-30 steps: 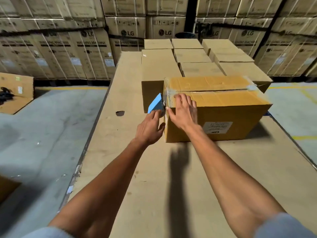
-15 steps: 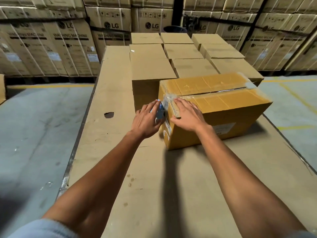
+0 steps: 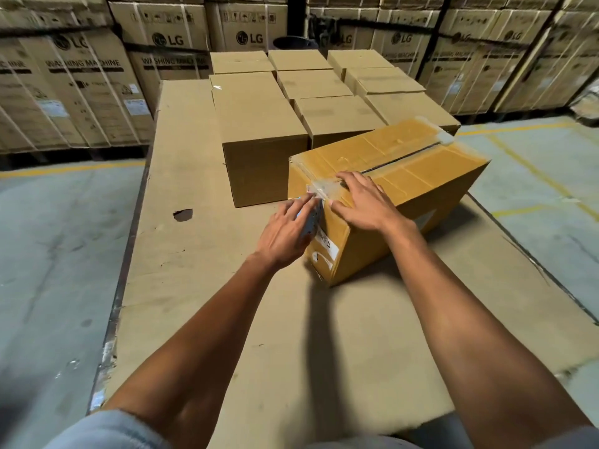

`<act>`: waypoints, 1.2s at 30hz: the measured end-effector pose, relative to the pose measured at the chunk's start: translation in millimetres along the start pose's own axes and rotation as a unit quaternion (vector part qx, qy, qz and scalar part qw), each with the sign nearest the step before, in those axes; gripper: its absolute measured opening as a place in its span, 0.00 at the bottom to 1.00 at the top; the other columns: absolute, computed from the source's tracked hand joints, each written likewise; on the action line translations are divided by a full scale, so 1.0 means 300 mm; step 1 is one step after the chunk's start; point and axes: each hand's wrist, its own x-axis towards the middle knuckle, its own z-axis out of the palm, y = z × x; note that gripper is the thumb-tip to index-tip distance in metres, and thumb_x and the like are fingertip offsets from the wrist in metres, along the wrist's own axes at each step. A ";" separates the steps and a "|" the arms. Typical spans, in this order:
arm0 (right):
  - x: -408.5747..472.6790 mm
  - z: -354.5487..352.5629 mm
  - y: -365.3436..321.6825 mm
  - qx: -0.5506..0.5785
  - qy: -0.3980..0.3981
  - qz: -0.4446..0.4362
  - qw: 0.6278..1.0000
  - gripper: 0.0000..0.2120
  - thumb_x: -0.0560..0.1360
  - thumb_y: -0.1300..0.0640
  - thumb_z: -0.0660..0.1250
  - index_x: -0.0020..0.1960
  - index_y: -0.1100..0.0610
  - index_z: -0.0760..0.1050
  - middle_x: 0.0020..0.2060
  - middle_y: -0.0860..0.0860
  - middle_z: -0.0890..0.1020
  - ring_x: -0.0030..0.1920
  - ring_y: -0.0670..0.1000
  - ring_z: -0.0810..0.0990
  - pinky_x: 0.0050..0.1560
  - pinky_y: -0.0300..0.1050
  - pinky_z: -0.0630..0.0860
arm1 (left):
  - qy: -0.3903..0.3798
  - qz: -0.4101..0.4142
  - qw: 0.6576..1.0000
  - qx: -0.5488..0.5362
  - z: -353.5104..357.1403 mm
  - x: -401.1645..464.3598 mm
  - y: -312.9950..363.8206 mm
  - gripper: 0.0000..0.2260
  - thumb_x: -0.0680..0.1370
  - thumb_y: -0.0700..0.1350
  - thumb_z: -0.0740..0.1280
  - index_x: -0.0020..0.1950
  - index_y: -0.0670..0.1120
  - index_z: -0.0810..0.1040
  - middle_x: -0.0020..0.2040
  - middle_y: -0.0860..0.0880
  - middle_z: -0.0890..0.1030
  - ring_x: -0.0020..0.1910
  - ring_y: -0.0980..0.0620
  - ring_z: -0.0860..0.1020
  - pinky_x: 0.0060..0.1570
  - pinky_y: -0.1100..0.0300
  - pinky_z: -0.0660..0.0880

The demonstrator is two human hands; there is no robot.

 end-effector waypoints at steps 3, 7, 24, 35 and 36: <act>0.026 0.029 -0.021 -0.030 0.004 0.020 0.999 0.32 0.84 0.40 0.60 0.84 0.51 0.57 0.82 0.52 0.64 0.81 0.56 0.63 0.78 0.61 0.61 | 0.012 0.003 1.000 -0.007 0.008 -0.015 0.002 0.39 0.83 0.46 0.75 0.89 0.46 0.57 0.89 0.46 0.61 0.81 0.37 0.66 0.79 0.41 0.71; 0.066 0.060 -0.048 -0.035 -0.005 0.057 0.998 0.34 0.85 0.38 0.56 0.85 0.53 0.54 0.85 0.53 0.60 0.84 0.57 0.58 0.83 0.62 0.52 | 0.016 0.030 0.999 -0.029 0.019 -0.037 -0.015 0.40 0.84 0.43 0.73 0.90 0.47 0.54 0.90 0.47 0.56 0.82 0.37 0.64 0.81 0.43 0.67; 0.113 0.111 -0.018 -0.054 -0.012 0.070 0.996 0.42 0.81 0.32 0.60 0.86 0.49 0.48 0.86 0.49 0.53 0.86 0.53 0.51 0.84 0.61 0.45 | 0.026 0.032 0.999 0.012 0.097 -0.074 -0.075 0.47 0.78 0.27 0.67 0.90 0.49 0.46 0.91 0.49 0.47 0.89 0.40 0.51 0.66 0.39 0.73; 0.109 0.116 -0.025 -0.072 -0.019 0.067 0.995 0.42 0.81 0.33 0.60 0.87 0.49 0.48 0.87 0.49 0.50 0.86 0.53 0.48 0.84 0.61 0.43 | 0.025 0.073 0.993 0.090 0.075 -0.069 -0.098 0.37 0.84 0.35 0.61 0.90 0.46 0.49 0.91 0.47 0.50 0.90 0.45 0.48 0.61 0.44 0.69; 0.110 0.117 -0.023 -0.073 -0.021 0.063 0.995 0.43 0.81 0.32 0.61 0.87 0.49 0.48 0.87 0.49 0.50 0.86 0.53 0.48 0.84 0.62 0.43 | 0.023 0.075 0.992 0.096 0.071 -0.064 -0.097 0.36 0.85 0.36 0.61 0.90 0.46 0.49 0.91 0.47 0.50 0.90 0.44 0.48 0.61 0.43 0.69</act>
